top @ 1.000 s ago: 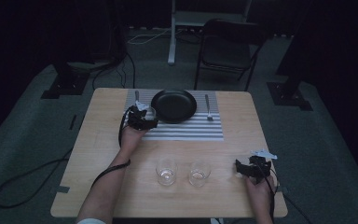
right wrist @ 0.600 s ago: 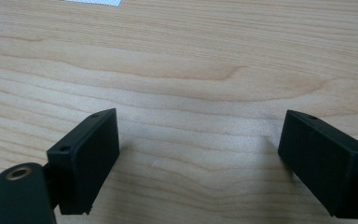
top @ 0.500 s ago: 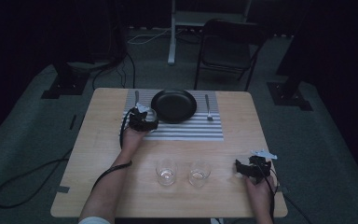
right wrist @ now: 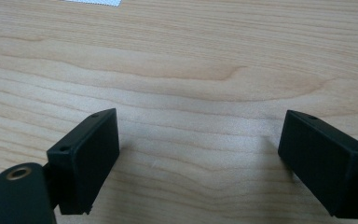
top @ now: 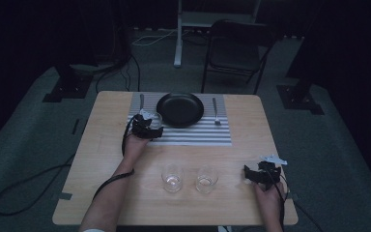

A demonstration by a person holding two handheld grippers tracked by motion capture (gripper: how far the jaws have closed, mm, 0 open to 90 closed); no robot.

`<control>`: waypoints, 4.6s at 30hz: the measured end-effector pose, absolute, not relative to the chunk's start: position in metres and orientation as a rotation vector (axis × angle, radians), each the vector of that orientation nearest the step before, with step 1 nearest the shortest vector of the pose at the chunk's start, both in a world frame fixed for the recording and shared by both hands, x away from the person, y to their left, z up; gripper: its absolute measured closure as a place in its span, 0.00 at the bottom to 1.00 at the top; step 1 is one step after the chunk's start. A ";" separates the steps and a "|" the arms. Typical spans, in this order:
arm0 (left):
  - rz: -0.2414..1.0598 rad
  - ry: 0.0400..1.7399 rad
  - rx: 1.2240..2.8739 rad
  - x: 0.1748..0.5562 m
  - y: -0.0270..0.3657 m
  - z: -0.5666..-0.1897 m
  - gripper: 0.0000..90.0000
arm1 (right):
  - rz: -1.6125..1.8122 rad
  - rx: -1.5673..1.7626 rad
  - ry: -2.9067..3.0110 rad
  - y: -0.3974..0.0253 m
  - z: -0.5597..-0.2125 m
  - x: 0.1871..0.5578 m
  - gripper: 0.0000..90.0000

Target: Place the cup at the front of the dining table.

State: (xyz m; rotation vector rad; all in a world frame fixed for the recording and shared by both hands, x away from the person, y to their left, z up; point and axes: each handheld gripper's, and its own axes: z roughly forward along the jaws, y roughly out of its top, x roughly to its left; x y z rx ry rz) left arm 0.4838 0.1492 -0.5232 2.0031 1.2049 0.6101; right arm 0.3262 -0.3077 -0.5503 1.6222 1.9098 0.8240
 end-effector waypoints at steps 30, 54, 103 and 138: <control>0.561 1.182 2.000 0.450 0.175 -0.525 0.20 | 0.824 1.622 1.909 -0.308 -0.550 0.326 0.13; 0.577 1.163 1.958 0.416 0.200 -0.513 0.20 | 0.824 1.622 1.909 -0.308 -0.550 0.326 0.13; 0.589 1.182 1.917 0.351 0.252 -0.525 0.20 | 0.823 1.622 1.909 -0.308 -0.550 0.326 0.13; 0.619 1.253 1.898 0.315 0.292 -0.531 0.20 | 0.824 1.624 1.909 -0.307 -0.550 0.326 0.13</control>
